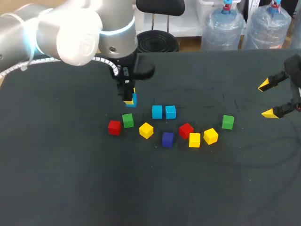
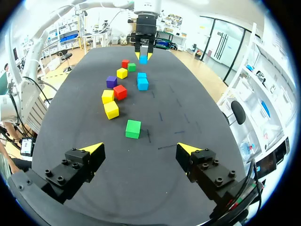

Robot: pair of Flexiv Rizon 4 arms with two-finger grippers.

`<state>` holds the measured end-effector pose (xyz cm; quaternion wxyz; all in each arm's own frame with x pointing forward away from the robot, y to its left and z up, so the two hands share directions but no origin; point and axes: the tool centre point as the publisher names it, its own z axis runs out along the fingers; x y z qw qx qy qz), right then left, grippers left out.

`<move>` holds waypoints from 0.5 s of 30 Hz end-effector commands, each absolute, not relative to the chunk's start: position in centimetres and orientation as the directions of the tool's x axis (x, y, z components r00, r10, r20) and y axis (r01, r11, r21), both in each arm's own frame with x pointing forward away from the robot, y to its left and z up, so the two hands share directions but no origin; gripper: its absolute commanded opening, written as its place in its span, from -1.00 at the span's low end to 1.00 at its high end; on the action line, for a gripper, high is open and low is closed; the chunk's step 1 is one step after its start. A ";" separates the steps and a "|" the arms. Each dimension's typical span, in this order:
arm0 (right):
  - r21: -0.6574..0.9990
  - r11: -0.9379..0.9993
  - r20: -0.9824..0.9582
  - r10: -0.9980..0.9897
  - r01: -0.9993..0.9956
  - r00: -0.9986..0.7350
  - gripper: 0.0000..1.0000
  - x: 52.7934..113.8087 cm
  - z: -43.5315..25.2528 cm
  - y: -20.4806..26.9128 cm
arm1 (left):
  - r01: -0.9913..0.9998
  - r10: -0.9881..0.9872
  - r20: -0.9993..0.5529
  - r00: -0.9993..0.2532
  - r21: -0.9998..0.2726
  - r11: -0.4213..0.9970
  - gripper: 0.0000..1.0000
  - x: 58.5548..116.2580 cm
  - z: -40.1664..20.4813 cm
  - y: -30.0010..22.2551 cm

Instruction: Place the blue cubes, place green cubes on the blue cubes, place the yellow cubes on the green cubes, then place the red cubes on the yellow cubes, and place purple cube on the red cubes.

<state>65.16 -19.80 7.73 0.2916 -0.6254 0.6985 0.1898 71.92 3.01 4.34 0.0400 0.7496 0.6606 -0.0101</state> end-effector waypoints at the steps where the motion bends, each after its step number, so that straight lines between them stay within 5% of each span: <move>1: -0.099 0.145 -0.647 -0.761 -0.984 -0.047 1.00 65.3 7.6 -19.8 | 0.994 0.992 -0.070 0.101 0.052 -0.098 -1.00 71.7 4.5 2.5; 15: -0.099 0.145 -0.647 -0.761 -0.984 -0.047 1.00 65.3 7.6 -19.8 | 0.996 0.998 -0.047 0.033 0.081 -0.029 -1.00 70.3 4.5 0.9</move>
